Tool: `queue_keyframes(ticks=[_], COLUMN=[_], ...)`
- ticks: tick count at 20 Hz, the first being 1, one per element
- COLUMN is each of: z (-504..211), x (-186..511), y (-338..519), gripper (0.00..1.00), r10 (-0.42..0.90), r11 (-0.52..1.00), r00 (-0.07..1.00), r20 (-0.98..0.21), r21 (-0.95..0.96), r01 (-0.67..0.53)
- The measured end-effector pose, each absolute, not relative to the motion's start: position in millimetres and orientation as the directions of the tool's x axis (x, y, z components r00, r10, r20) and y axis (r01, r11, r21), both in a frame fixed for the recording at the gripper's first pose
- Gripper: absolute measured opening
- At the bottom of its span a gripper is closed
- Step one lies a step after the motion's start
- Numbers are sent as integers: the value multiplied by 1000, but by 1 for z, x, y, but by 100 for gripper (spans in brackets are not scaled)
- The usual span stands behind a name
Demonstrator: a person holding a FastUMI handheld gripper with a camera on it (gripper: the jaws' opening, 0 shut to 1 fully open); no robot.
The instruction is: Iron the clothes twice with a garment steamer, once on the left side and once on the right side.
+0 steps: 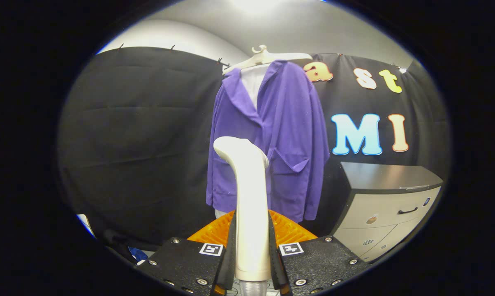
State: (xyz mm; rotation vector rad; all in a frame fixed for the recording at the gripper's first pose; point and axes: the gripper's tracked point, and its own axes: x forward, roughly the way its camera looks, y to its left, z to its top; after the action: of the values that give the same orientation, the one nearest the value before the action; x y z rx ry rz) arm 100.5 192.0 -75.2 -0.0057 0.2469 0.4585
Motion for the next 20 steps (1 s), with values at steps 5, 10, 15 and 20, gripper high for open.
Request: queue_keyframes(ticks=[5, 10, 15, 20], z=[-30, -25, -28, -33], x=[73, 53, 31, 17], y=[127, 74, 27, -12], gripper=[35, 35, 35, 35], r10=[330, 201, 85, -2], r11=[944, 978, 993, 994], r00=[933, 971, 987, 988], r20=[-148, -129, -140, -156], r21=[57, 76, 93, 107], r01=[-325, -193, -72, 19])
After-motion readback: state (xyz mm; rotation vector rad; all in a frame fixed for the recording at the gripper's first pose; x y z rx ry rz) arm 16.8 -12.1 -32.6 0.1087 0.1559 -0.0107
